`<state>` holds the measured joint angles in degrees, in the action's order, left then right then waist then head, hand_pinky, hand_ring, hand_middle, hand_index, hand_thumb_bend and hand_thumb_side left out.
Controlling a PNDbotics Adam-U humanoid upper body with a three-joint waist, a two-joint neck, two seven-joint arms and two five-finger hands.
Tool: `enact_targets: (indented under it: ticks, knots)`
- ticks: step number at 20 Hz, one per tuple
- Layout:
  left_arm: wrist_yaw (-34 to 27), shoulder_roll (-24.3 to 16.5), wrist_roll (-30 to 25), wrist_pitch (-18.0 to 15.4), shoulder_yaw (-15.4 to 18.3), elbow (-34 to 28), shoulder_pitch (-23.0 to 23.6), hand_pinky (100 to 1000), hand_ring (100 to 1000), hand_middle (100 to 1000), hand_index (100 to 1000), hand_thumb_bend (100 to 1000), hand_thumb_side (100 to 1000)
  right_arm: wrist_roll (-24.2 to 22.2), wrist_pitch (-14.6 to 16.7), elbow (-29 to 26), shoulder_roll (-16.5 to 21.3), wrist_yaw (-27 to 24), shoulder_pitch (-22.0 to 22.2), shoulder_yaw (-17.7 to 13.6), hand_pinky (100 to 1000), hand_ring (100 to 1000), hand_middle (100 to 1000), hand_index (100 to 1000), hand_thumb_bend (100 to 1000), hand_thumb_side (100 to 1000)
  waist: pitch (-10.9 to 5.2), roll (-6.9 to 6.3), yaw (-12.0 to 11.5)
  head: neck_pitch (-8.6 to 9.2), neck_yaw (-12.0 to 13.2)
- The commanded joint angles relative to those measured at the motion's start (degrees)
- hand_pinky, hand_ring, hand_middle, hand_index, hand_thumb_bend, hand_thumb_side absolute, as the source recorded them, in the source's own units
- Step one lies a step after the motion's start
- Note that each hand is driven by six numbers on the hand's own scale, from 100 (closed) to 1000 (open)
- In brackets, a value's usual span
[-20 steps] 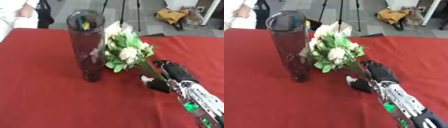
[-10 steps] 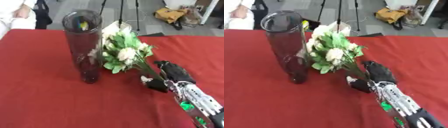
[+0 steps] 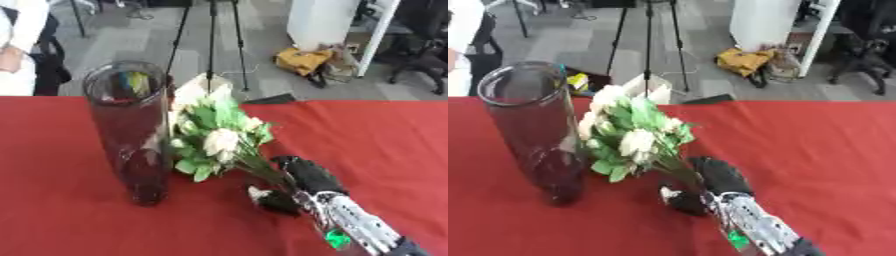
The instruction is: Arrange flowers into the vase.
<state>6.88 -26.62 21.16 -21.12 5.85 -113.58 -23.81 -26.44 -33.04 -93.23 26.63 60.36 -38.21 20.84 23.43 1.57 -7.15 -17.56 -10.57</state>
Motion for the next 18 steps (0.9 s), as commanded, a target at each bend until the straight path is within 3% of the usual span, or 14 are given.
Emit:
enact_targets:
  ticks: [1,5,13,18]
  knots:
    - [-0.15,-0.83,-0.33,-0.09,-0.06,-1.02,-0.82,841,943,939,904,100,1000,-0.46,0.44,-0.16,1.69,-0.84,-1.05,-0.35,698,850,807,964,328,912,-0.95,-0.16,-0.24,2.38,-0.42]
    - [-0.35,-0.87,-0.34,-0.15,-0.06,-1.02,-1.01,842,943,939,905,100,1000,-1.43,1.02,-0.31,1.83,-1.86,-1.07,-0.28,708,872,817,967,343,904,-0.85,0.00,-0.50,2.12,0.98]
    - [-0.31,-0.89,-0.45,-0.25,0.04,-1.02,-0.60,842,943,940,905,100,1000,-0.95,0.43,-1.99,2.21,-1.57,-0.52,-1.27,718,893,829,972,364,905,-0.66,0.24,-0.70,-4.75,10.01]
    - [0.07,-0.67,-0.05,-0.10,0.43,-1.02,0.66,842,944,940,905,100,1000,-0.47,0.43,-3.67,2.71,-0.74,-0.13,-1.87,719,893,830,971,378,901,-0.26,0.02,0.21,-3.26,10.89]
